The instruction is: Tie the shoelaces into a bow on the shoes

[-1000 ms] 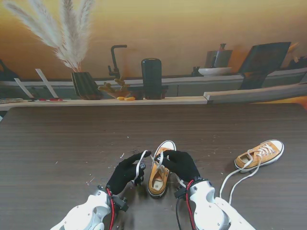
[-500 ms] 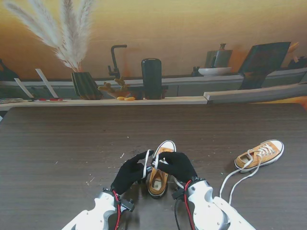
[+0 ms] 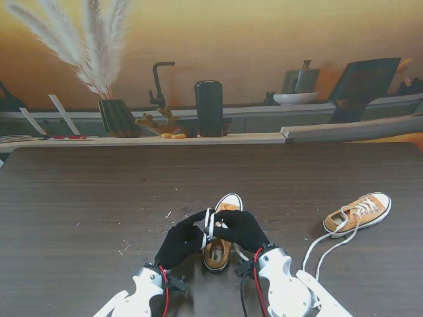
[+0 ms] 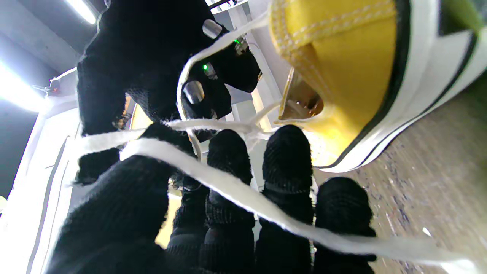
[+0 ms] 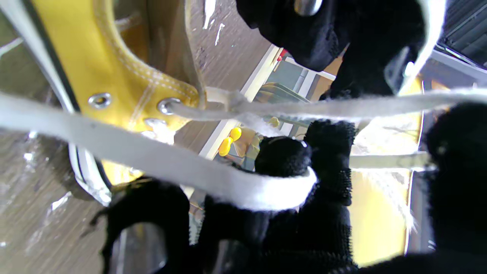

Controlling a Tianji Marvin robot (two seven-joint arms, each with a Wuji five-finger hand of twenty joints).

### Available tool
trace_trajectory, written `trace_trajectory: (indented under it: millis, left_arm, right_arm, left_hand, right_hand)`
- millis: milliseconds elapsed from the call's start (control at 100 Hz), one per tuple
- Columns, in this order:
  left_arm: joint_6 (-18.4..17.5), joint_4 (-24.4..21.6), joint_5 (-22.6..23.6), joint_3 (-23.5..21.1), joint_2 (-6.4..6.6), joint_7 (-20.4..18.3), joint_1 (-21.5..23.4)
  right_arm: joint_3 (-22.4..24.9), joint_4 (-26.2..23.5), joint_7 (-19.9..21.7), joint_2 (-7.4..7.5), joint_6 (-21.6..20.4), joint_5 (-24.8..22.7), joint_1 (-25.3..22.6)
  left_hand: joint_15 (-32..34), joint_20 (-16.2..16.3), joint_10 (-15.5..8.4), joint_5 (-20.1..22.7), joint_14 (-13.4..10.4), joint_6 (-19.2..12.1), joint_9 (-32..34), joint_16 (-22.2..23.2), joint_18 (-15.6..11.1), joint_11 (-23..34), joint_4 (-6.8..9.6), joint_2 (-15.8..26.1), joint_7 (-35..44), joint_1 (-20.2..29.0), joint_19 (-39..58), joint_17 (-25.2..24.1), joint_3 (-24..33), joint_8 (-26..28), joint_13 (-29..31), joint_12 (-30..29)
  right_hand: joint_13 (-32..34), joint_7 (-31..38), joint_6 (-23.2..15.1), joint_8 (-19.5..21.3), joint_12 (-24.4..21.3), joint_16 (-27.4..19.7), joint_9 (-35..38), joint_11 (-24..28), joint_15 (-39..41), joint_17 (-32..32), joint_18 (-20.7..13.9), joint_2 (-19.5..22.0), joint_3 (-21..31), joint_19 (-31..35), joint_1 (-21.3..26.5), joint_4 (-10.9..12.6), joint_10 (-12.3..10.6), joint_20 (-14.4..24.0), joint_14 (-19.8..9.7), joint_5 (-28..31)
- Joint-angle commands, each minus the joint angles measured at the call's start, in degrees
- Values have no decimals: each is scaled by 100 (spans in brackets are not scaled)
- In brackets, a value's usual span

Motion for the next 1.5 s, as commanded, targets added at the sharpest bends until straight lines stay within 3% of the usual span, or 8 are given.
trace_trajectory:
  millis: [0, 70, 100, 160, 210, 1080, 1340, 1490]
  left_arm:
    - [-36, -2, 8, 19, -30, -84, -3]
    - [-56, 22, 167, 30, -37, 7, -11]
    - [-61, 30, 230, 33, -41, 50, -13]
    - [-77, 43, 311, 39, -53, 129, -15]
    - [-80, 54, 385, 42, -64, 198, -19]
    - [-121, 319, 1871, 162, -113, 1231, -148]
    - [-137, 321, 1979, 146, -62, 1150, -138]
    - [-137, 285, 1995, 109, -32, 1071, -111]
  right_arm:
    - [1, -67, 161, 12, 79, 77, -14]
    - [-5, -72, 209, 3, 128, 217, -3]
    - [-9, -72, 214, -2, 148, 251, 1]
    - [-11, -74, 219, -9, 180, 302, 6]
    - [-11, -85, 219, -19, 218, 364, 3]
    - [-19, -396, 444, -36, 853, 868, -42]
    - [2, -492, 533, -58, 962, 1260, -76]
    - [36, -544, 664, -40, 992, 1438, -104]
  left_hand:
    - [-65, 119, -40, -159, -33, -1082, -39, 194, 186, -62, -106, -228, -42, -227, -20, -61, 120, -176, -80, 40]
    - [-67, 125, -39, -155, -33, -1081, -39, 197, 188, -61, -107, -236, -36, -236, -26, -62, 140, -174, -80, 39]
    - [-69, 127, -44, -159, -35, -1076, -35, 198, 188, -61, -107, -233, -37, -238, -29, -63, 149, -174, -79, 38]
    - [-72, 132, -40, -146, -38, -1083, -33, 199, 189, -60, -106, -243, -31, -237, -34, -63, 172, -172, -73, 36]
    - [-78, 136, -46, -139, -41, -1071, -30, 198, 189, -58, -106, -243, -26, -240, -36, -63, 190, -170, -68, 35]
    - [-99, 162, -81, -9, -93, -1037, 39, 194, 181, -42, -114, -362, 11, -316, -73, -33, 401, -157, 17, 6]
    - [-106, 159, -102, 19, -111, -1048, 40, 192, 181, -50, -116, -361, 34, -341, -76, -32, 412, -145, 6, -2]
    - [-136, 137, -118, 22, -126, -1058, 2, 189, 160, -84, -121, -328, 51, -377, -133, -79, 389, -134, -58, -14]
  right_hand:
    - [11, 120, -37, 186, -74, 222, -124, -17, 18, 113, -210, -146, -244, 1058, 279, 201, 564, -71, -918, 222]
    - [11, 205, 25, 333, -93, 223, -133, -1, 10, 113, -224, -137, -330, 1040, 575, 145, 560, -82, -917, 363]
    - [11, 529, 2, -125, -115, 224, -140, 13, 8, 113, -224, -47, -567, 1041, 910, -133, 555, -86, -916, 322]
    - [11, 1256, -55, -606, -123, 224, -138, 24, 2, 113, -224, -1422, 2454, 1041, 167, -1007, 550, -87, -915, 184]
    - [11, 1457, -64, -578, -125, 224, -128, 32, 1, 112, -225, -1850, 3163, 1036, 32, -1208, 547, -89, -914, 216]
    - [5, 2022, 61, -620, -106, 115, -333, 27, -94, 89, -211, -2329, 3477, 868, 920, -1126, 579, -153, -797, 446]
    - [1, 2403, 134, -182, -119, 107, -529, 135, -187, 79, -157, -2351, 3670, 769, 1252, -1016, 621, -189, -717, 786]
    - [-9, 2303, 399, 552, 92, 109, -845, 301, -361, 59, -97, -1909, 3641, 604, 1296, -879, 612, -268, -581, 663]
